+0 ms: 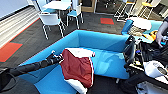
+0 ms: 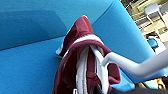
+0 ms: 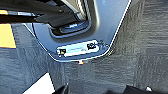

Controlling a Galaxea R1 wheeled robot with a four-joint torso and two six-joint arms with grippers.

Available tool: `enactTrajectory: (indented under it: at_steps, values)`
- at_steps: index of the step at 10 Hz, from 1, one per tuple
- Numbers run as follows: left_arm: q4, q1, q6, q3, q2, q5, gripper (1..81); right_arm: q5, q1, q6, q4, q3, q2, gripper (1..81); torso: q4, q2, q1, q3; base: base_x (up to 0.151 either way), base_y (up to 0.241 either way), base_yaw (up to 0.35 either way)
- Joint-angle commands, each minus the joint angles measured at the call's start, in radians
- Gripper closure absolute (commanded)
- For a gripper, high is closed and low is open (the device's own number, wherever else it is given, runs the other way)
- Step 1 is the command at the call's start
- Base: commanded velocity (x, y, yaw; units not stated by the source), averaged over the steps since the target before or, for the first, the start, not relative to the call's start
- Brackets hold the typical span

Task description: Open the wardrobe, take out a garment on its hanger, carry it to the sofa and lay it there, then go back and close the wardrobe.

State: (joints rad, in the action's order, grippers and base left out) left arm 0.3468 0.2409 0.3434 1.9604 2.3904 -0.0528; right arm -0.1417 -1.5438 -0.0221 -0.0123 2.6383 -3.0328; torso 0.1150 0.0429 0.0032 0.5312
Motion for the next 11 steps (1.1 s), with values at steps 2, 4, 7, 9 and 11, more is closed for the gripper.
enactTrajectory:
  at_steps: [2,4,7,9,11]
  values:
    - [-0.026,-0.108,0.002,-0.025,-0.063,0.007,81.1,0.077,-0.025,-0.001,-0.006,-0.005,0.007,1.0,-0.014,0.0,0.0,0.0,0.0,0.0,0.0]
    - [-0.055,-0.058,0.002,-0.025,-0.074,0.022,81.1,0.077,-0.025,-0.001,-0.008,-0.005,0.006,1.0,-0.016,0.0,0.0,0.0,0.0,0.0,0.0]
    - [-0.101,0.013,0.002,-0.028,-0.085,0.05,81.1,0.077,-0.025,-0.001,-0.011,-0.003,0.001,1.0,-0.016,0.0,0.0,0.0,0.0,0.0,0.0]
    - [-0.108,0.039,0.002,-0.028,-0.092,0.068,81.1,0.076,-0.025,-0.001,-0.011,-0.005,0.001,1.0,-0.016,0.0,0.0,0.0,0.0,0.0,0.0]
    - [-0.109,0.082,0.002,-0.026,-0.095,0.096,81.1,0.074,-0.026,-0.002,-0.011,-0.005,0.0,1.0,-0.016,0.0,0.0,0.0,0.0,0.0,0.0]
